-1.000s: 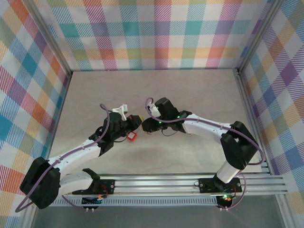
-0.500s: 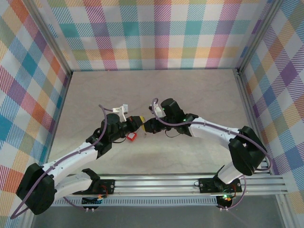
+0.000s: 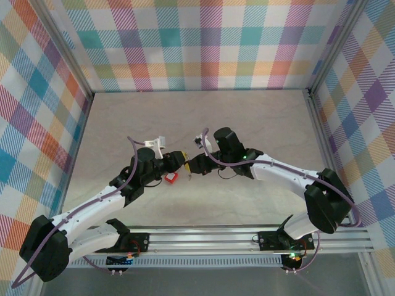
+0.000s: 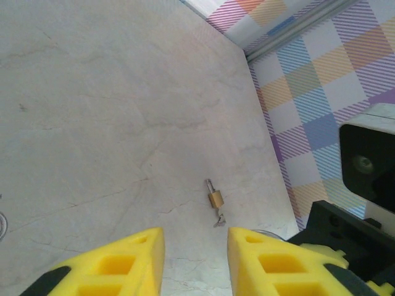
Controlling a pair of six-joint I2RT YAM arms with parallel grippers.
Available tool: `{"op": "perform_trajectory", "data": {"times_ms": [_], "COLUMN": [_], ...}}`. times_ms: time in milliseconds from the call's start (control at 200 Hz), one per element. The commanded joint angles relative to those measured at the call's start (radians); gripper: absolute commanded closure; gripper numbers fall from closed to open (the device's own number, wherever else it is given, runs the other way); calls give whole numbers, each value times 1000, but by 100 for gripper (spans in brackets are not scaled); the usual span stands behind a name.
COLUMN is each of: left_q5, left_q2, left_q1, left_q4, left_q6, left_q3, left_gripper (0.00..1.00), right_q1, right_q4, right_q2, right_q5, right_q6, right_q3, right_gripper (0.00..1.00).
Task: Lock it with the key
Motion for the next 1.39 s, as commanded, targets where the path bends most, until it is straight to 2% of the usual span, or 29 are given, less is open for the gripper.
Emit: {"op": "perform_trajectory", "data": {"times_ms": [0,225,285,365,540,880,1185,1390], "left_q5": [-23,-76,-77,-40,63,282,410,447], "left_q2": [-30,-98,-122,-141,-106,-6,10,-28], "left_q1": [7,13,15,20,33,102,107,107], "left_q4": [-14,-34,3,90,178,456,633,647], "left_q6": [18,63,50,34,2,-134,-222,-235], "left_q3": [36,42,19,-22,-55,-105,-148,-177], "left_gripper": [64,34,25,19,17,17,18,18], "right_q1": [0,0,0,0,0,0,0,-1], "right_q4": [46,41,42,53,72,103,92,77], "right_q2": [-37,-39,-36,-35,-37,-38,-12,-6], "right_q5": [-63,-128,-143,-166,-231,-311,-352,-355], "right_q6": [-37,-59,-59,-56,-49,-36,-36,-45], "right_q3": [-12,-13,-9,-10,-7,-4,30,52], "right_gripper": [100,100,100,100,100,100,100,100]}}
